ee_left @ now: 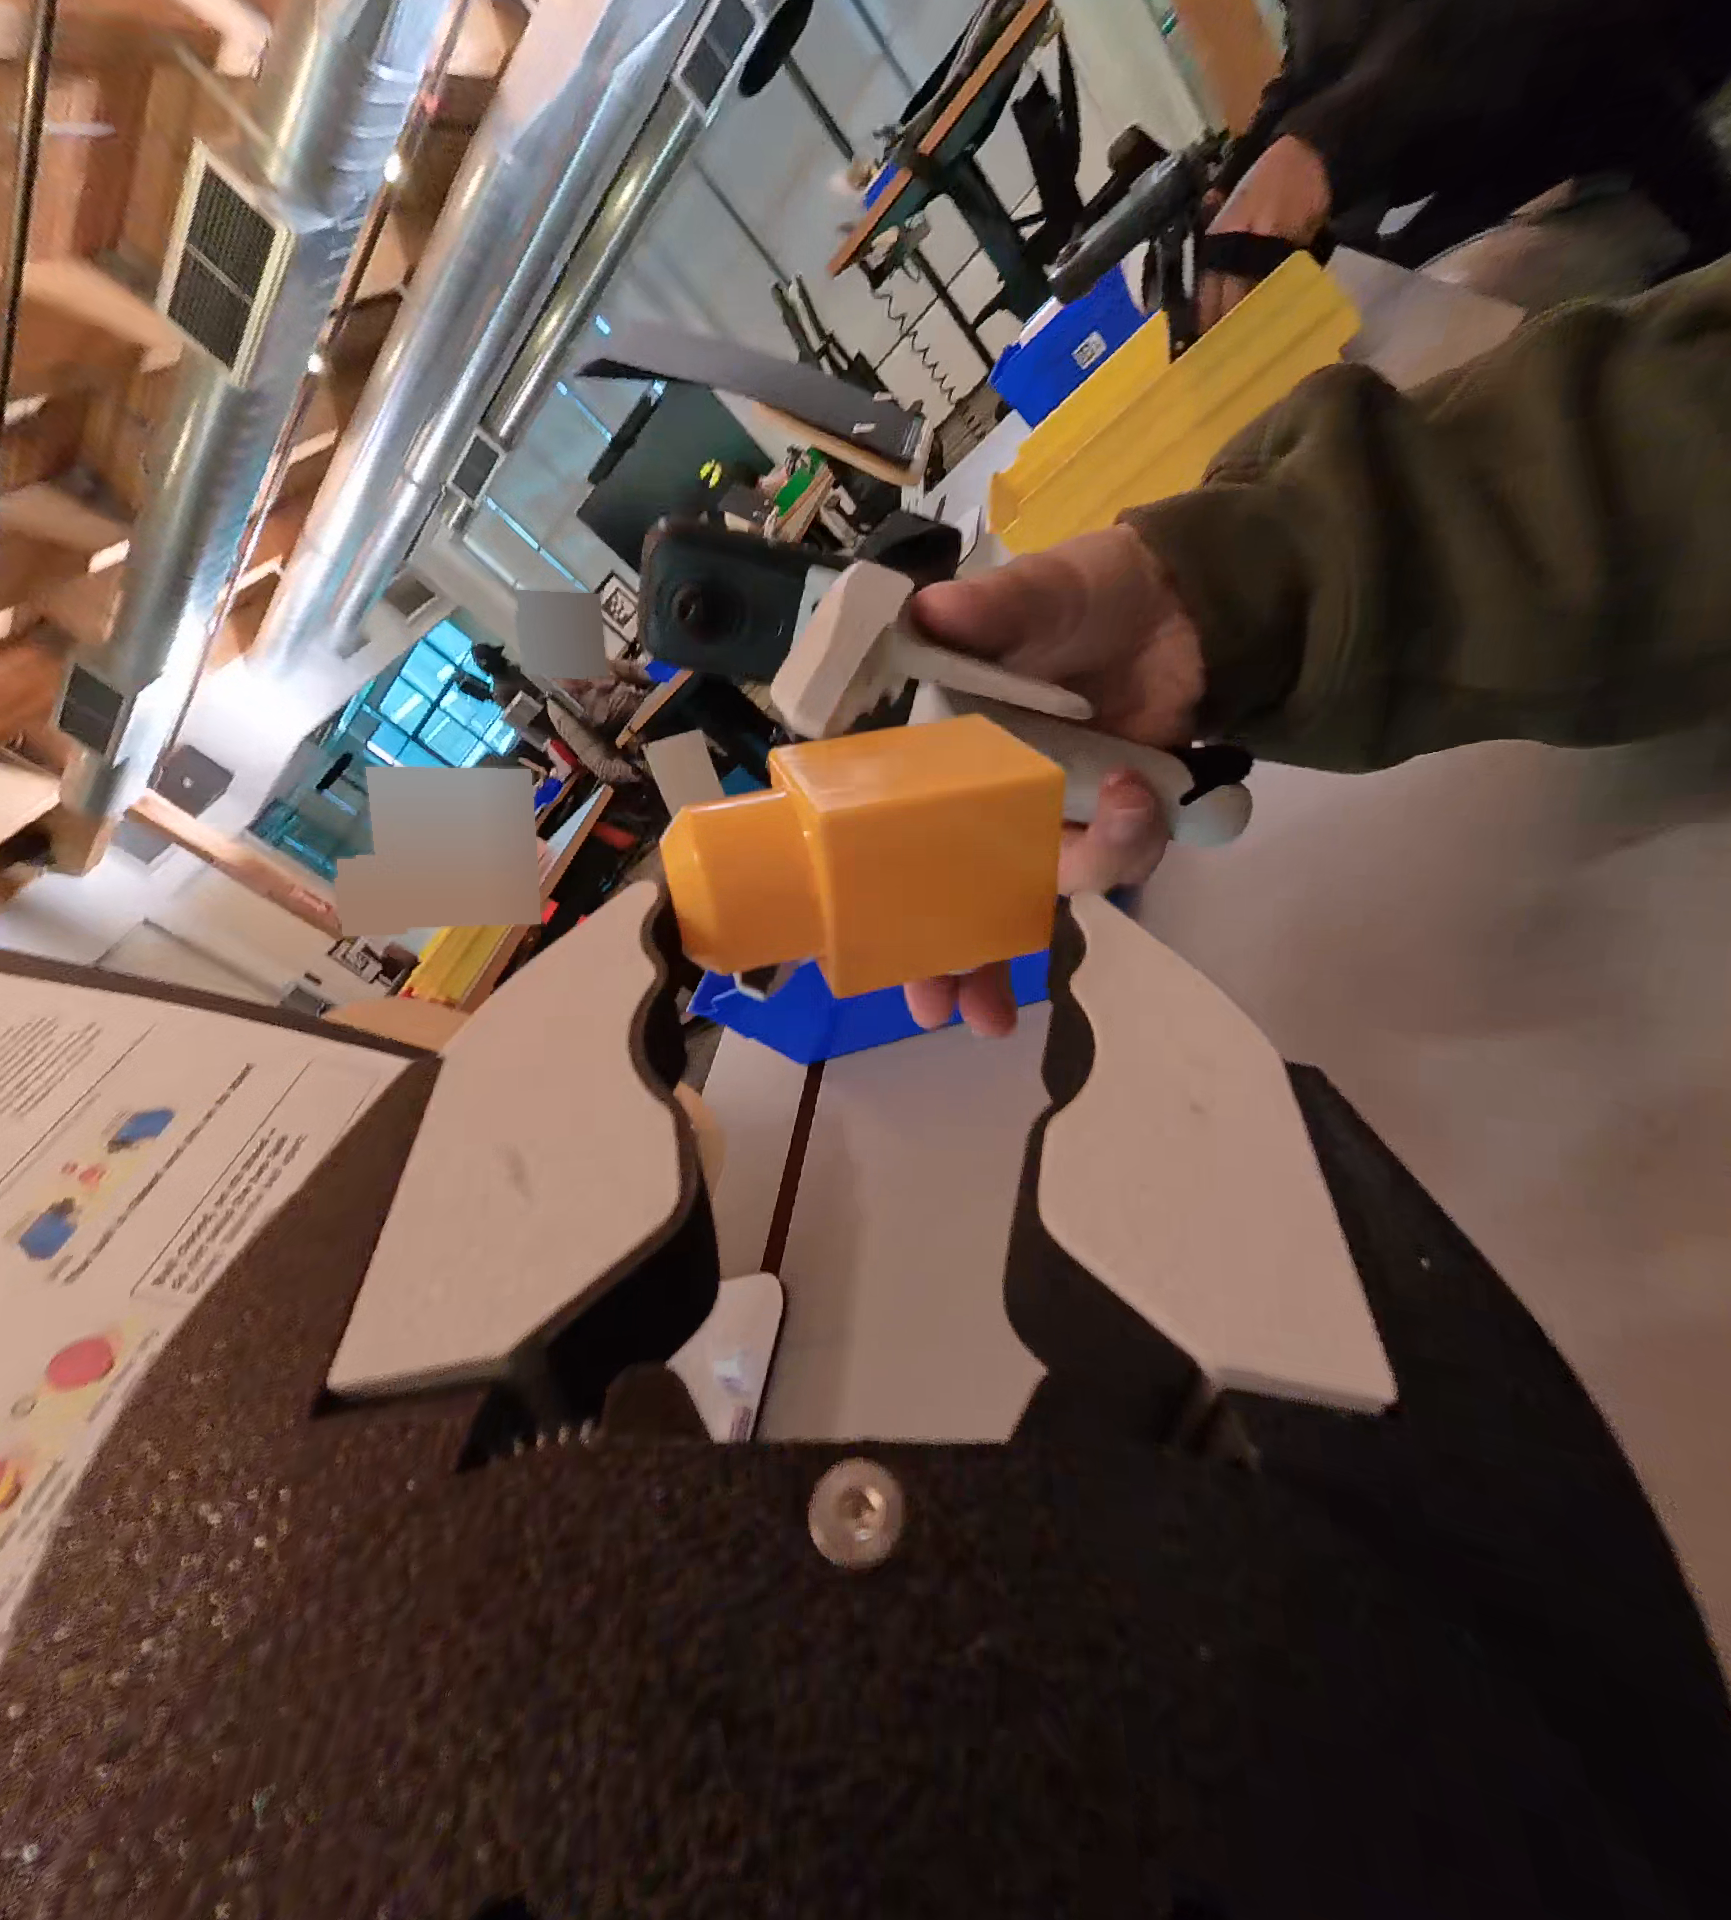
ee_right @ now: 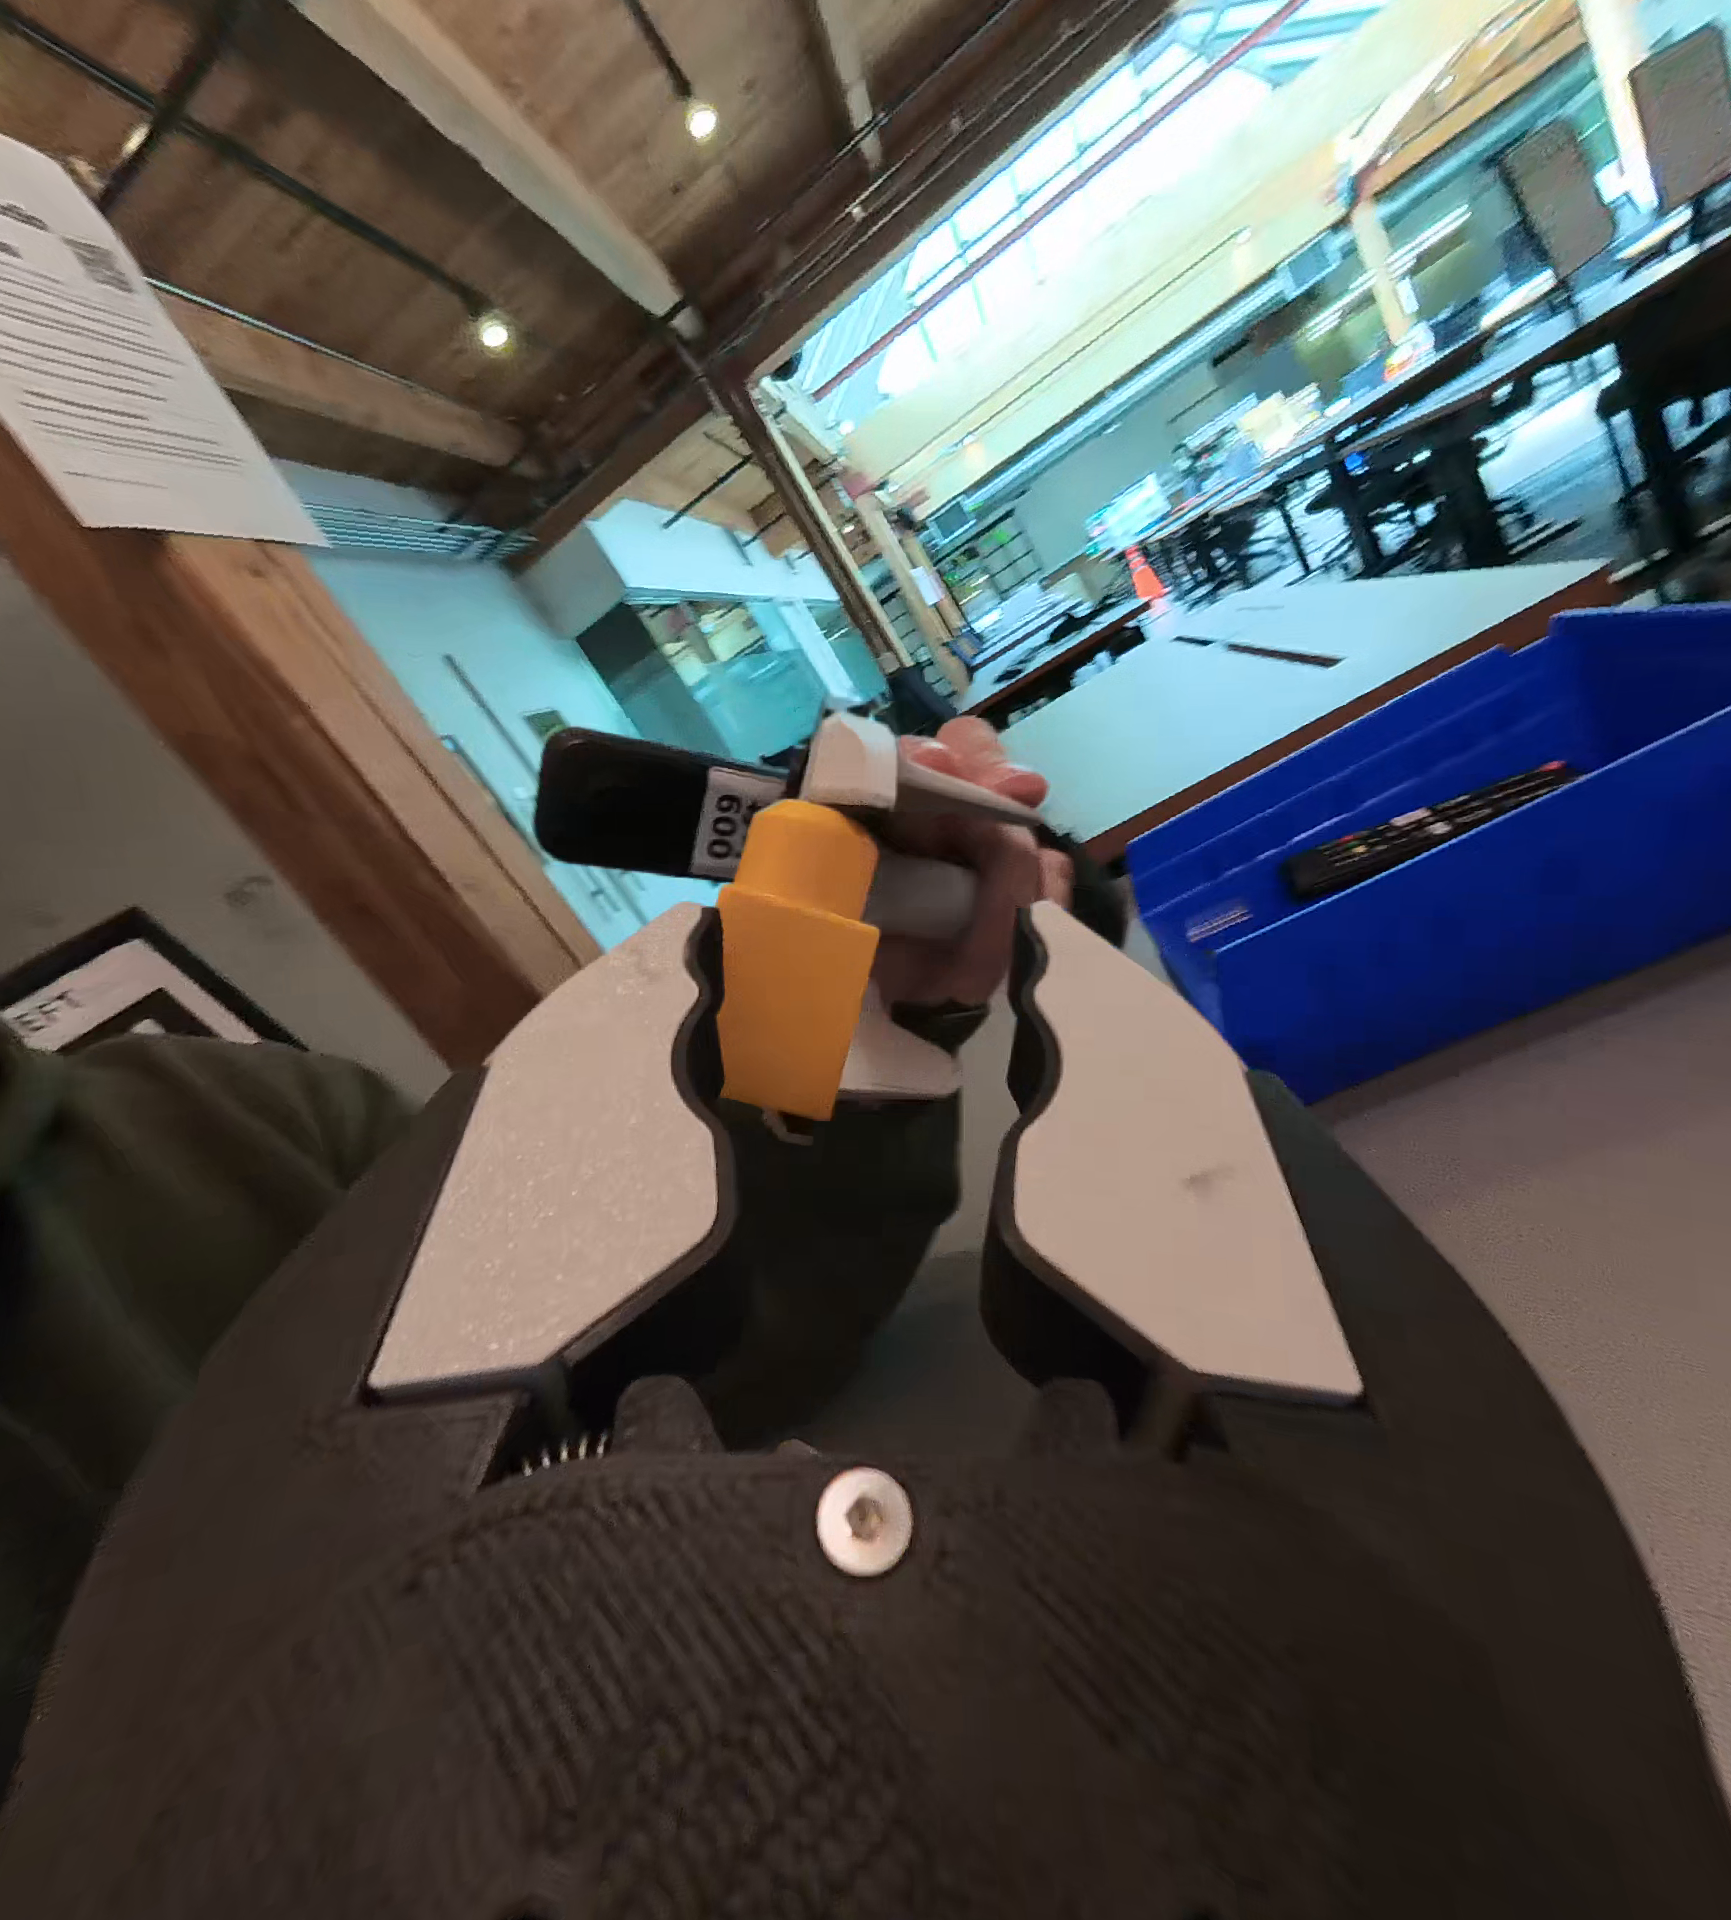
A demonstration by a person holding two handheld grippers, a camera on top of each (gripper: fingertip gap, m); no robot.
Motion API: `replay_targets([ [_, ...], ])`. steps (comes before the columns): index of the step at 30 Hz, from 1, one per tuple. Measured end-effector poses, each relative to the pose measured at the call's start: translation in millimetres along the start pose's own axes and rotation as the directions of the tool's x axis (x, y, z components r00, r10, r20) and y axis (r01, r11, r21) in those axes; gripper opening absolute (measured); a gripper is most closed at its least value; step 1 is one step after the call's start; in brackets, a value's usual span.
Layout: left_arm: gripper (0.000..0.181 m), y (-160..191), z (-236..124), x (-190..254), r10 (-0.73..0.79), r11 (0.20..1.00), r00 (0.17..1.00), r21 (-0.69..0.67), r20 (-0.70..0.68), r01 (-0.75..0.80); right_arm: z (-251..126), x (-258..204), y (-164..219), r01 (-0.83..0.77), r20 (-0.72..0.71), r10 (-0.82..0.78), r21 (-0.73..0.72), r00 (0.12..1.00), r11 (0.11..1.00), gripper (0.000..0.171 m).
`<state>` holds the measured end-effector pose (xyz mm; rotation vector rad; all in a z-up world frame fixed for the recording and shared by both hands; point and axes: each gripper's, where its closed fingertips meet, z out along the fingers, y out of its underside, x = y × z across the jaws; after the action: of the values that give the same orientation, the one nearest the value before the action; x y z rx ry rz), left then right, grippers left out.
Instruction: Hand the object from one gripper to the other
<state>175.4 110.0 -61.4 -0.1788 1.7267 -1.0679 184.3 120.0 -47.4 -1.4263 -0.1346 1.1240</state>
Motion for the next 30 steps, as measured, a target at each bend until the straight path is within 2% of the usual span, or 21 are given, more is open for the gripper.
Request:
replay_targets([
  [2,0.066,1,0,4,0.014,1.000,1.000,0.004,-0.022,-0.014,4,-5,7,-0.030,0.048,0.032,-0.026,0.998,0.999,0.053],
  [4,0.066,4,0,7,0.031,0.999,0.999,-0.013,-0.035,-0.031,5,-11,11,-0.023,0.084,0.027,-0.049,0.996,0.999,0.046],
  [7,0.067,12,3,8,0.058,0.996,0.998,-0.064,-0.036,-0.061,3,-16,19,0.013,0.099,-0.002,-0.110,0.995,0.994,0.048],
  [10,0.066,17,6,12,0.083,0.991,0.995,-0.099,-0.057,-0.088,3,-13,27,0.038,0.075,-0.026,-0.157,0.997,0.987,0.052],
  [11,0.066,18,7,14,0.092,0.989,0.994,-0.108,-0.065,-0.098,4,-11,25,0.038,0.060,-0.030,-0.147,0.998,0.988,0.050],
  [12,0.066,19,8,14,0.105,0.986,0.993,-0.124,-0.062,-0.112,5,-7,22,0.043,0.041,-0.038,-0.127,0.998,0.991,0.035],
  [17,0.066,34,9,2,0.125,0.962,0.992,-0.245,0.014,-0.118,5,6,15,0.121,-0.034,-0.125,-0.107,0.992,0.987,0.034],
  [20,0.059,34,7,-24,0.081,0.967,0.978,-0.252,0.194,-0.030,-3,12,-10,0.173,-0.117,-0.169,0.018,0.979,0.985,0.033],
  [23,0.060,15,5,-43,-0.045,0.990,0.945,-0.114,0.323,0.086,-20,16,-44,0.170,-0.187,-0.124,0.249,0.974,0.953,0.033],
  [25,0.060,7,7,-46,-0.058,0.993,0.932,-0.073,0.357,0.089,-27,13,-59,0.130,-0.160,-0.072,0.387,0.984,0.913,0.033],
  [27,0.061,6,12,-47,-0.029,0.992,0.924,-0.101,0.380,0.073,-32,14,-68,0.090,-0.144,-0.019,0.501,0.989,0.861,0.032],
  [30,0.061,3,21,-49,0.001,0.992,0.900,-0.117,0.436,0.056,-23,9,-66,0.036,-0.071,0.003,0.540,0.998,0.841,0.032],
])
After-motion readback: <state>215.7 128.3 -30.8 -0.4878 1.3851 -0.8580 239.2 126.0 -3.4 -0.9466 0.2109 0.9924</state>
